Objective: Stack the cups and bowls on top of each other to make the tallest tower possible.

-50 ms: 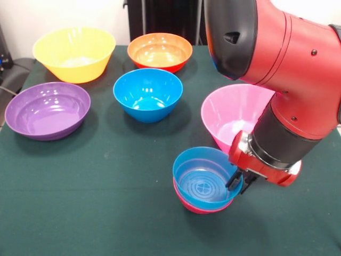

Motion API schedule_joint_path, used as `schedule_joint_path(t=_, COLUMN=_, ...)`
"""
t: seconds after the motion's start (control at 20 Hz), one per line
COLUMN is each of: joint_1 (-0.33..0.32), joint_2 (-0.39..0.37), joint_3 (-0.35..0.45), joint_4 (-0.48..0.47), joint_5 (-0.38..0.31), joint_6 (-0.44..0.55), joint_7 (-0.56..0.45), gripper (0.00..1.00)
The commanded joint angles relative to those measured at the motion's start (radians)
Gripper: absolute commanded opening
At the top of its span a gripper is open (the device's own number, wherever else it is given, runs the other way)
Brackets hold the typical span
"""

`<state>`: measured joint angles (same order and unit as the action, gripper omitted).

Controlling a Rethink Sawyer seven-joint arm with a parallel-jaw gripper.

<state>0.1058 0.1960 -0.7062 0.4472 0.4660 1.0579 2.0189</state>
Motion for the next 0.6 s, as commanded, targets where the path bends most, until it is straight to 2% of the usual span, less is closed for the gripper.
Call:
schedule_joint_path(t=0.05, joint_1=-0.019, joint_2=0.096, joint_3=0.058, joint_4=0.016, joint_5=-0.044, joint_6=0.129, joint_7=0.055, gripper=0.00)
schedule_joint_path(t=0.6, joint_1=-0.044, joint_2=0.146, joint_3=-0.012, joint_4=-0.050, joint_5=-0.074, joint_6=0.063, joint_7=0.021, gripper=0.00)
